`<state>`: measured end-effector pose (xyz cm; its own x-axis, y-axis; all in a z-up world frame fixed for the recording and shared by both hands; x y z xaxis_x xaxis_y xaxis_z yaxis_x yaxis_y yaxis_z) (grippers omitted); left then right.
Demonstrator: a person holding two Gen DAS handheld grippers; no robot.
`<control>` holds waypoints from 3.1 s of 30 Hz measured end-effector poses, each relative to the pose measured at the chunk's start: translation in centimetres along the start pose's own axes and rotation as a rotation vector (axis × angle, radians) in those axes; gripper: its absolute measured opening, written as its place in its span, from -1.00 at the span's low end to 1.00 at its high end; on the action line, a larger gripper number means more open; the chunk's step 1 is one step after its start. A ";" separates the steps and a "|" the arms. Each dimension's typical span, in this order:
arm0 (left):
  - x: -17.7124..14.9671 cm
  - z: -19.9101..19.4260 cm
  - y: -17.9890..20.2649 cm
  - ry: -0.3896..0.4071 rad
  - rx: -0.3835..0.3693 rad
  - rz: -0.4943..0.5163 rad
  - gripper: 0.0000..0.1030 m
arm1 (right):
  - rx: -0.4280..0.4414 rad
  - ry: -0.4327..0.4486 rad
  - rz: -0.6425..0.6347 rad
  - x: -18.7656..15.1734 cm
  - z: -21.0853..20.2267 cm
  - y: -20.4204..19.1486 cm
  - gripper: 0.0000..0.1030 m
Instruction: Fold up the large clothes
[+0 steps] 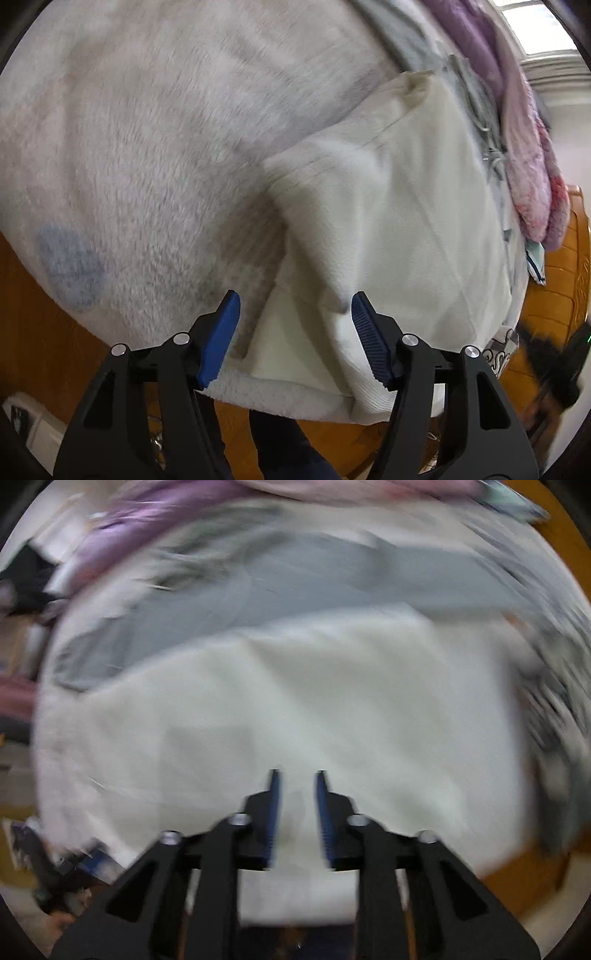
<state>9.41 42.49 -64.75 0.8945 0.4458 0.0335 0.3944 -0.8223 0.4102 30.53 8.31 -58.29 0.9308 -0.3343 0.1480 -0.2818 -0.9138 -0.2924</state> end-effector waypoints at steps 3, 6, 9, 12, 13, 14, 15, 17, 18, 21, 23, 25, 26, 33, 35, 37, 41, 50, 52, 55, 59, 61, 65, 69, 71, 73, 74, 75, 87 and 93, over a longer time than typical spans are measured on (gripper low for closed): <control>-0.5 0.5 0.0 -0.009 -0.006 -0.018 0.32 | 0.033 -0.024 -0.027 3.8 4.2 -4.9 -0.89; -1.0 1.3 -0.2 -0.038 -0.033 -0.041 0.34 | 0.016 -0.097 -0.019 4.7 8.1 -6.4 -0.92; -0.6 1.7 -0.1 -0.039 -0.048 -0.045 0.37 | -0.049 -0.185 -0.033 4.7 12.4 -6.0 -1.00; -0.5 2.1 -0.3 -0.048 -0.058 -0.054 0.39 | -0.033 -0.206 0.037 3.9 13.4 -4.5 -1.00; -0.4 2.1 -0.3 -0.050 -0.063 -0.059 0.39 | -0.029 -0.207 0.049 3.9 13.1 -4.3 -1.00; -0.4 2.3 -0.3 -0.052 -0.066 -0.065 0.39 | -0.030 -0.202 0.054 3.7 12.8 -4.2 -1.00; -0.2 2.5 -0.2 -0.055 -0.070 -0.068 0.39 | -0.041 -0.205 0.050 3.3 12.4 -4.1 -1.00; -0.1 2.3 -0.5 -0.057 -0.080 -0.075 0.39 | -0.072 -0.239 0.025 1.3 11.3 -3.8 -1.00; 0.0 2.2 -0.6 -0.058 -0.088 -0.077 0.39 | -0.076 -0.259 0.016 -0.2 10.5 -3.5 -1.00; 0.1 2.3 -1.0 -0.065 -0.103 -0.077 0.39 | -0.065 -0.316 0.022 -4.0 9.2 -2.3 -1.00; 0.1 2.3 -1.4 -0.073 -0.107 -0.071 0.39 | -0.053 -0.334 0.048 -6.4 9.2 -1.1 -1.00; 0.2 2.4 -1.4 -0.075 -0.112 -0.071 0.41 | -0.035 -0.301 0.067 -6.9 10.0 -0.3 -1.00; 0.3 2.5 -1.3 -0.076 -0.114 -0.075 0.42 | -0.031 -0.295 0.082 -6.9 10.5 -0.2 -1.00; 0.2 2.7 -1.6 -0.072 -0.150 -0.102 0.48 | -0.049 -0.263 0.055 -10.1 7.4 -0.1 -1.00; -0.1 2.7 -1.5 -0.077 -0.148 -0.095 0.48 | -0.050 -0.342 0.106 -12.9 7.5 0.9 -1.00; -0.3 2.9 -1.1 -0.079 -0.152 -0.094 0.46 | -0.049 -0.402 0.128 -16.4 8.9 2.4 -1.00; -0.5 3.2 -0.4 -0.096 -0.132 -0.076 0.23 | -0.005 -0.319 0.113 -17.8 9.8 3.3 -1.00; 0.6 1.2 2.7 -0.081 -0.210 0.022 -0.81 | 0.037 -0.189 -0.103 -19.1 6.0 -1.0 -0.85; 1.0 0.0 3.9 -0.071 -0.256 0.041 -0.83 | 0.177 -0.158 -0.193 -20.6 4.3 -4.0 -0.70; 1.5 -1.1 5.6 -0.066 -0.301 0.053 -0.87 | 0.297 -0.104 -0.348 -23.6 1.7 -7.9 0.08; 2.2 -1.4 7.6 -0.070 -0.324 0.073 -0.87 | 0.328 -0.042 -0.495 -24.6 2.0 -10.2 0.27; 2.4 -1.3 7.5 -0.075 -0.318 0.079 -0.87 | 0.311 -0.008 -0.522 -24.5 2.9 -10.9 0.28; 2.6 -1.2 7.9 -0.076 -0.306 0.093 -0.87 | 0.245 0.076 -0.576 -22.7 6.5 -13.2 0.27; 2.9 -1.2 7.3 -0.085 -0.282 0.084 -0.68 | 0.220 0.052 -0.607 -22.4 7.5 -14.3 -0.66; 3.2 -1.8 7.1 -0.083 -0.259 0.093 -0.09 | 0.224 0.051 -0.580 -22.0 6.5 -13.7 -0.75; 3.9 -2.8 7.5 -0.073 -0.244 0.123 0.38 | 0.257 0.035 -0.515 -21.3 5.2 -12.6 -0.76; 4.4 -3.3 7.6 -0.070 -0.250 0.135 0.38 | 0.269 0.041 -0.497 -21.1 4.4 -12.1 -0.77; 4.9 -3.6 7.5 -0.062 -0.244 0.134 0.43 | 0.283 0.041 -0.479 -20.6 3.9 -11.7 -0.77; 13.1 1.8 10.4 -0.029 -0.110 0.173 -0.33 | 0.388 -0.003 -0.332 -19.0 1.0 -10.0 -0.77; 12.2 -1.2 18.3 0.070 -0.009 0.438 -0.66 | 0.481 -0.014 -0.107 -16.0 -1.8 -5.8 -0.77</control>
<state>27.30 33.34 -55.78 0.9602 0.0789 0.2680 -0.0212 -0.9359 0.3515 16.88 18.51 -57.23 0.9526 -0.2380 0.1897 -0.0475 -0.7319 -0.6798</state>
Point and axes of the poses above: each gripper's, at about its wrist camera, not at the fingertips, and z roughly the way its jaws point, y to its right, x to its top, the point moved 6 cm from there along z, roughly the way its jaws point, and after that the axes turned 14 degrees about z, right-handed, at the moved point
